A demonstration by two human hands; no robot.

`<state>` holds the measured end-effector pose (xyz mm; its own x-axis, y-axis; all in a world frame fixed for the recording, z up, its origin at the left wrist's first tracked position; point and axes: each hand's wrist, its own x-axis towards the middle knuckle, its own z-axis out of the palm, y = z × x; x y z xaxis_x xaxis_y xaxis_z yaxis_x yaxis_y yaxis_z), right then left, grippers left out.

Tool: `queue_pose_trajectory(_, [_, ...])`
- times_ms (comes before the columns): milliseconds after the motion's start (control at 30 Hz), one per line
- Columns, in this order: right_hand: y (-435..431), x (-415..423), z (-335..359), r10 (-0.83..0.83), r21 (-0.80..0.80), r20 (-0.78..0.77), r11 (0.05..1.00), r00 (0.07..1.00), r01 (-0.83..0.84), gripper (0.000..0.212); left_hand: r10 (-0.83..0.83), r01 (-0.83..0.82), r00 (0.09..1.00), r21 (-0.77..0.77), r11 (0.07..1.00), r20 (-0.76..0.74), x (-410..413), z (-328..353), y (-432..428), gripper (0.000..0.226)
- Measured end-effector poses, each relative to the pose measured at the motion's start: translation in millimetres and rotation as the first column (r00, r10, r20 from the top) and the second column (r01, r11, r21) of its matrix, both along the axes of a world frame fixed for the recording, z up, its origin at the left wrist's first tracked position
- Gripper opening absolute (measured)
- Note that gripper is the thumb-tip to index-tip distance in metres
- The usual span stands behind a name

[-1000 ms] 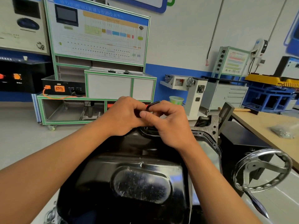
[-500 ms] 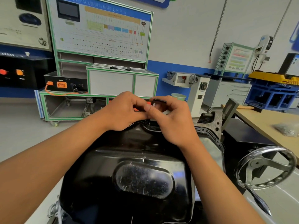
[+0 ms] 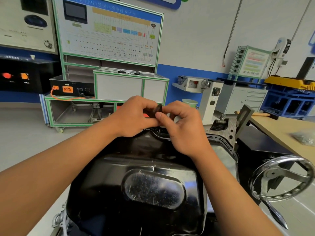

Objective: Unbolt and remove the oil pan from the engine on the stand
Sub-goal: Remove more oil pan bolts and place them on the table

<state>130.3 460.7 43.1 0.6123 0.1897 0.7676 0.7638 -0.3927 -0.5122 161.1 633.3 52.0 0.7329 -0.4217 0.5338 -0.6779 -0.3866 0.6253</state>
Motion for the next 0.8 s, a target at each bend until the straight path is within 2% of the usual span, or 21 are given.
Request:
queue_pose_trajectory(167, [0, 0, -1, 0.003, -0.116, 0.017, 0.993, 1.000, -0.001, 0.012, -0.054, 0.057, 0.996, 0.040, 0.998, -0.065, 0, 1, 5, 0.017])
queue_pose_trajectory(233, [0, 0, -1, -0.013, -0.076, 0.019, 0.997, 1.000, 0.015, 0.008, -0.010, 0.012, 0.999, 0.048, 0.999, -0.051, 2, 2, 4, 0.013])
queue_pose_trajectory(367, [-1, 1, 0, -0.016, 0.179, -0.060, 0.984, 0.998, 0.026, 0.015, 0.061, -0.061, 0.998, 0.049, 0.997, 0.007, 1, 3, -2, 0.008])
queue_pose_trajectory(433, [0, 0, 0, -0.024, 0.187, -0.049, 0.982, 0.999, 0.033, 0.012, 0.086, -0.087, 0.996, 0.040, 0.995, 0.031, -1, 3, -5, 0.017])
queue_pose_trajectory(533, [1, 0, -1, -0.037, 0.173, -0.030, 0.984, 0.999, 0.041, 0.013, 0.037, -0.038, 0.998, 0.007, 0.999, 0.043, -1, 3, -5, 0.030])
queue_pose_trajectory(633, [1, -1, -1, -0.056, 0.149, -0.020, 0.987, 0.998, 0.059, 0.018, 0.031, -0.035, 0.995, 0.037, 0.999, 0.100, 1, 3, -6, 0.044])
queue_pose_trajectory(800, [2, 2, -2, -0.064, 0.148, 0.005, 0.987, 0.998, 0.062, 0.012, 0.014, -0.018, 0.994, 0.029, 0.999, 0.110, 4, 1, -7, 0.043])
